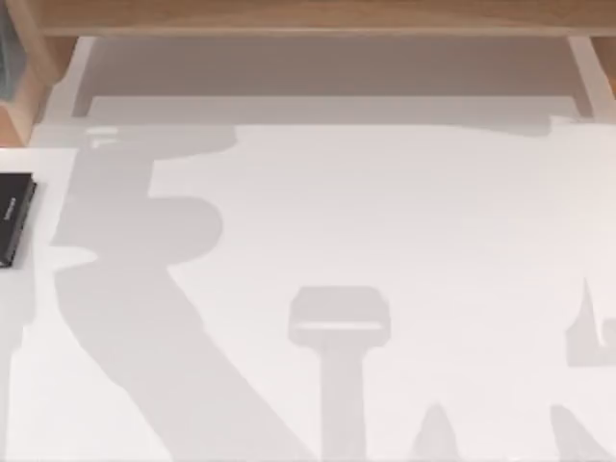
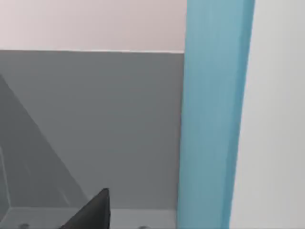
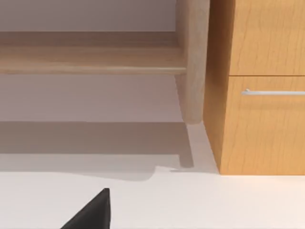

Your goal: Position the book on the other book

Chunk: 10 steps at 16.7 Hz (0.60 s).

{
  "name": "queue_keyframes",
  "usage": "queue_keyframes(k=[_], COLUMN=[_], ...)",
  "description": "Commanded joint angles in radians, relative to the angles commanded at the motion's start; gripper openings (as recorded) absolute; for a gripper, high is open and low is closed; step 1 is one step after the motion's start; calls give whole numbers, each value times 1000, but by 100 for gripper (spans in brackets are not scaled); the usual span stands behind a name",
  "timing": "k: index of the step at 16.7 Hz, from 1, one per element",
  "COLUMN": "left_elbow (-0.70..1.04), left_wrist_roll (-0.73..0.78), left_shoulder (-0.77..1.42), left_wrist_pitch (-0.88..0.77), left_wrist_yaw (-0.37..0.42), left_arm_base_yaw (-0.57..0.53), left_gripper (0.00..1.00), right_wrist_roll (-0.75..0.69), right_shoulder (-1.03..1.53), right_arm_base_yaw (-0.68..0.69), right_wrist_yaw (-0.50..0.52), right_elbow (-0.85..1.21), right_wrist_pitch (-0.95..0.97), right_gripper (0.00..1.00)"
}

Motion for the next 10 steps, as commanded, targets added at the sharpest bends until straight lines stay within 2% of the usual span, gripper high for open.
queue_keyframes(k=[6, 10], left_elbow=[28, 28], left_wrist_roll=[0, 0], left_shoulder=[18, 18], left_wrist_pitch=[-10, -10], left_wrist_yaw=[-4, -4], left_arm_base_yaw=[-5, -5], left_gripper=[100, 70], right_wrist_roll=[0, 0], right_shoulder=[0, 0], right_arm_base_yaw=[0, 0], right_wrist_yaw=[0, 0], right_elbow=[0, 0], right_wrist_pitch=[0, 0], right_gripper=[100, 100])
